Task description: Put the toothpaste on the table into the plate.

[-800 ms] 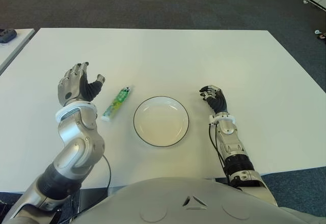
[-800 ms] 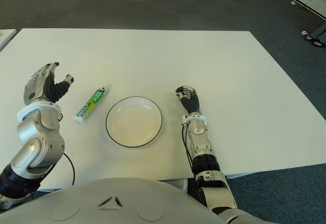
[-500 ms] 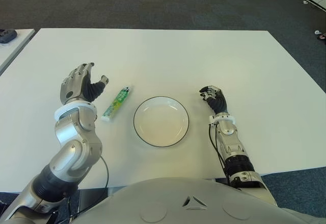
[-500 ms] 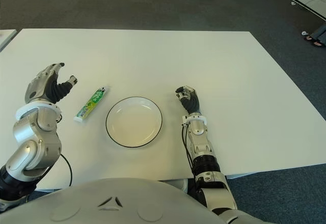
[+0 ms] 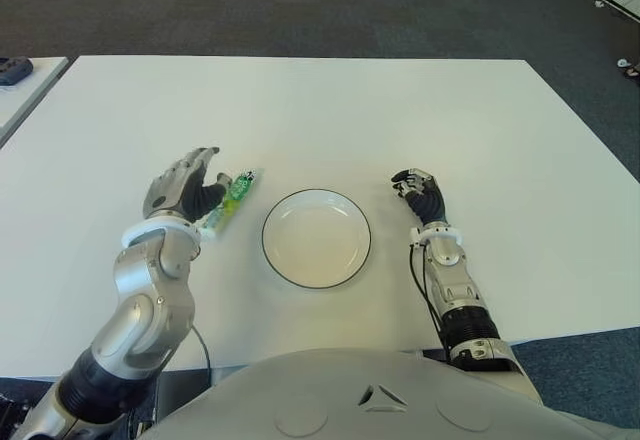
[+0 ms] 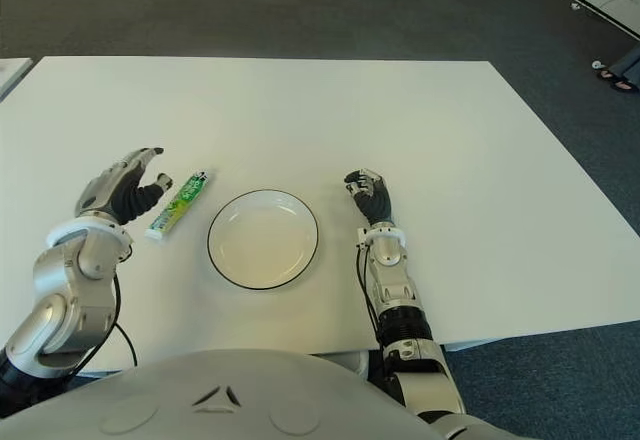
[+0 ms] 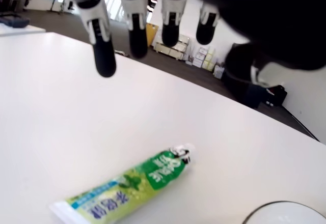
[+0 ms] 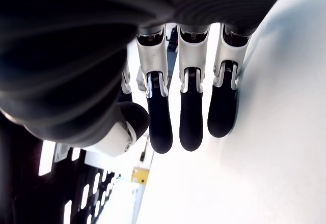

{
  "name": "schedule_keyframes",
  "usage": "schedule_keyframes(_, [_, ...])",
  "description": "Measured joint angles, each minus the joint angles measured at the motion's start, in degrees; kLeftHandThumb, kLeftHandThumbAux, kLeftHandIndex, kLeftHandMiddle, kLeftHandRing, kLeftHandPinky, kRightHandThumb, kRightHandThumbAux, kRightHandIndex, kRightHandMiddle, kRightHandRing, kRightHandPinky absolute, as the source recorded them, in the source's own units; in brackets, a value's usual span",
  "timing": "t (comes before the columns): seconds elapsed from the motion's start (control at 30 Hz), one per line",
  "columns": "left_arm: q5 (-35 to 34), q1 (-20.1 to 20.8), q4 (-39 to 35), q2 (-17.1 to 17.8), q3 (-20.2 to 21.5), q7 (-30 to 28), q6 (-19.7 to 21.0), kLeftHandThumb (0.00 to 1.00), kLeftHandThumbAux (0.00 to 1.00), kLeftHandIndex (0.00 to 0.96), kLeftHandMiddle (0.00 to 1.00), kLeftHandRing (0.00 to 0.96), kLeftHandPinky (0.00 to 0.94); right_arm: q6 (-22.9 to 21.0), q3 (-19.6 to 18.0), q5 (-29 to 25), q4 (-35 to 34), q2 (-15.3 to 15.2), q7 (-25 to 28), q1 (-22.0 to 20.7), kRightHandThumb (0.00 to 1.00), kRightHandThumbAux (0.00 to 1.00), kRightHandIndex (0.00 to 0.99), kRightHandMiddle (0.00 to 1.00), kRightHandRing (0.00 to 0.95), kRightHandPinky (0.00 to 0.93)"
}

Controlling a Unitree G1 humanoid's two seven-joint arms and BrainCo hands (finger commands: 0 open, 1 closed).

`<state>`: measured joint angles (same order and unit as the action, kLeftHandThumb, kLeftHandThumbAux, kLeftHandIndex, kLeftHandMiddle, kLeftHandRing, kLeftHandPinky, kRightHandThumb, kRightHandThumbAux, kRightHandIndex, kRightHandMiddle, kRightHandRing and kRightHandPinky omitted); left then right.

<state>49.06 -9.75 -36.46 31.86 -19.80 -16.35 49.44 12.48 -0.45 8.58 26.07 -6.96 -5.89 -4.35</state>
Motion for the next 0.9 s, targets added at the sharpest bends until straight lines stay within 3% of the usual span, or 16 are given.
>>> schedule_keyframes(0.43, [-3.6,-1.4,6.7,-0.1,1.1,-1.8,-8.1,0.608,0.303,0.000,0.034,0.089,0.164,-0.1,0.0,0.0,-1.0,-0.1,0.2,0.7,0.714,0.733,0.420,0.444,0.424,0.423])
schedule_keyframes(0.9, [-3.5,0.9,16.5,-1.4,-1.9,-5.0,-12.0,0.572,0.263,0.050,0.107,0.111,0.191,-0.4,0.0,0.0,-2.5,-0.3,0.6,1.8,0.715,0.733,0.420,0.448,0.425,0.419])
